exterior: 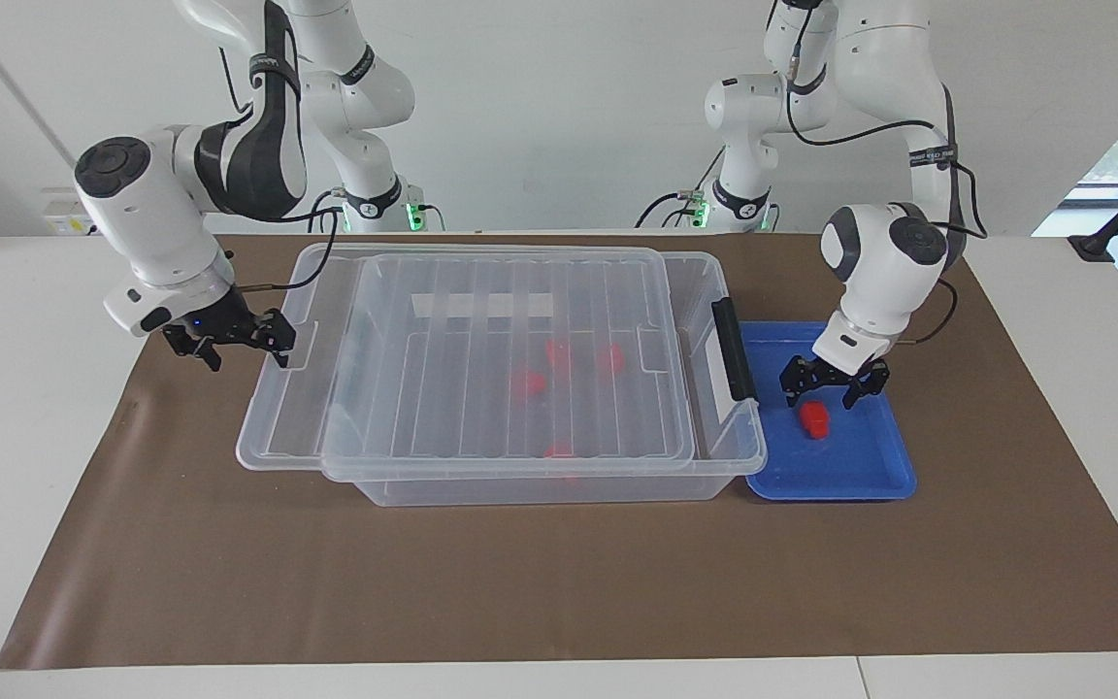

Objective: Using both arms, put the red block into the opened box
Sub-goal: 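Grasp the red block with the left gripper while the right gripper slides the lid open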

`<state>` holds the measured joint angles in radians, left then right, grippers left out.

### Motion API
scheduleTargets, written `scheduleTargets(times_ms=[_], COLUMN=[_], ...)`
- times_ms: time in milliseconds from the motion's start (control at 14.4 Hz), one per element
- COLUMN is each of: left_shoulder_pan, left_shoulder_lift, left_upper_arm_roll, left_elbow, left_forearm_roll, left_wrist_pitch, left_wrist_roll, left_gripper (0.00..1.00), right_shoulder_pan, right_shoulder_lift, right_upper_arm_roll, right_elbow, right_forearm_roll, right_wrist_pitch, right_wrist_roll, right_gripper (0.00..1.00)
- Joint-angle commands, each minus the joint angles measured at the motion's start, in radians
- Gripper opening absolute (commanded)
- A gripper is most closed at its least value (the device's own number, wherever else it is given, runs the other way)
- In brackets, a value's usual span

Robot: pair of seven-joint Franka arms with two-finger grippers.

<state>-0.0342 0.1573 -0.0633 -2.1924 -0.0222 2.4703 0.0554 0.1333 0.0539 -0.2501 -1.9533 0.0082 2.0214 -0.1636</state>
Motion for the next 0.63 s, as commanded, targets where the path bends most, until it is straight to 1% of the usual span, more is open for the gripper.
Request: scheduleTargets(times_ms=[0,70,209,279,348,418,557], left_shoulder_pan=[-0.001,-0.001,0.0,-0.001,0.0,0.0,0.0], left_shoulder_lift=[0.008,0.008,0.007,0.007,0.007,0.008,0.007], left_upper_arm_roll=[0.004,0.004,0.004,0.004,0.004,0.005,0.005], left_elbow=[-0.027,-0.027,-0.03,-0.035,-0.036,-0.036,-0.043], left_forearm_roll=[0.01,0.01,0.01,0.01,0.01,0.01,0.01], left_wrist_pitch=[0.047,0.047,0.048,0.05,0.056,0.073,0.082], left_wrist_roll=[-0.014,-0.015,-0.017,-0.012,-0.014,-0.015,-0.015], left_gripper=[1.0,0.96,0.51,0.31,0.18,0.08,0.0], right_shoulder_pan=[-0.043,-0.053,-0.081,-0.089,-0.098,-0.107,-0.126], right_shoulder_lift=[-0.016,-0.016,-0.016,-0.016,-0.016,-0.014,-0.014], right_upper_arm_roll=[0.005,0.005,0.005,0.005,0.005,0.005,0.005], right_elbow=[-0.027,-0.026,-0.026,-0.026,-0.026,-0.026,-0.023], right_forearm_roll=[0.006,0.004,0.003,0.003,0.001,0.001,-0.002], right_wrist_pitch=[0.022,0.022,0.022,0.022,0.022,0.022,0.023], right_wrist_roll=[-0.075,-0.094,-0.129,-0.143,-0.152,-0.162,-0.186], right_gripper=[1.0,1.0,1.0,1.0,1.0,1.0,1.0])
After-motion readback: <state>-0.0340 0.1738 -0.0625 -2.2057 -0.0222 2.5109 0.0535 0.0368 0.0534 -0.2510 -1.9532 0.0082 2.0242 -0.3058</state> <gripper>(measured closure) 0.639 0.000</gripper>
